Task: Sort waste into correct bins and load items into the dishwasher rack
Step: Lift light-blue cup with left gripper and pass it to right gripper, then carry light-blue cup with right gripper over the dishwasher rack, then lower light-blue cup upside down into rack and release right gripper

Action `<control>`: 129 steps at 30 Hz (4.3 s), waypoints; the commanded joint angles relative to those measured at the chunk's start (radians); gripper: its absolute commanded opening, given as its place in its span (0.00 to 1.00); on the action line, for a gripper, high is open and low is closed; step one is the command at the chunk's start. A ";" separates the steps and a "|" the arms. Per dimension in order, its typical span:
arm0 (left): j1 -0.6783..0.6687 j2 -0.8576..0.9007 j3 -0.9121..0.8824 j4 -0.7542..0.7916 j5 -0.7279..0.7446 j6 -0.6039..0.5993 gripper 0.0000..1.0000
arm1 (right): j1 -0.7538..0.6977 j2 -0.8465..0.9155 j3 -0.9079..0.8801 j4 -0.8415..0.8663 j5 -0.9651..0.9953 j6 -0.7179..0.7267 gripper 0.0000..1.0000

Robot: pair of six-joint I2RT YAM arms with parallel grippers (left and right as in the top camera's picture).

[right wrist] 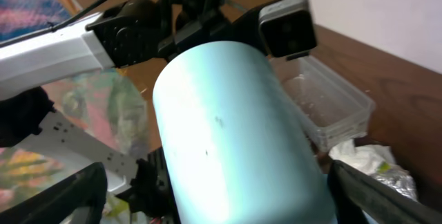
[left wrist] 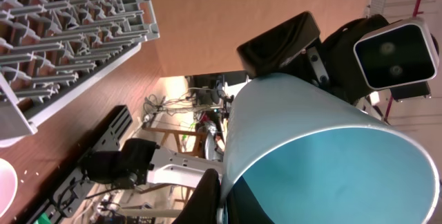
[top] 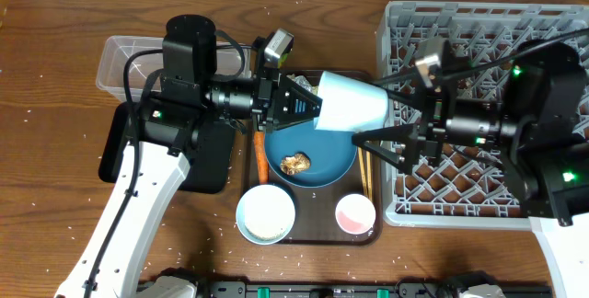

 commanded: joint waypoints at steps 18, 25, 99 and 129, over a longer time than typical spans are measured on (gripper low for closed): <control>-0.001 -0.001 0.018 0.044 -0.036 -0.021 0.07 | 0.018 0.005 0.016 0.001 -0.027 -0.012 0.55; 0.000 -0.001 0.018 0.044 -0.040 -0.021 0.50 | 0.018 -0.019 0.016 -0.024 0.103 -0.012 0.51; -0.027 -0.034 0.018 -0.554 -1.069 0.637 0.96 | -0.176 0.196 0.018 -0.548 0.933 0.122 0.89; -0.027 -0.060 0.018 -0.637 -1.069 0.663 0.96 | -0.075 0.506 0.019 -0.608 1.101 0.245 0.37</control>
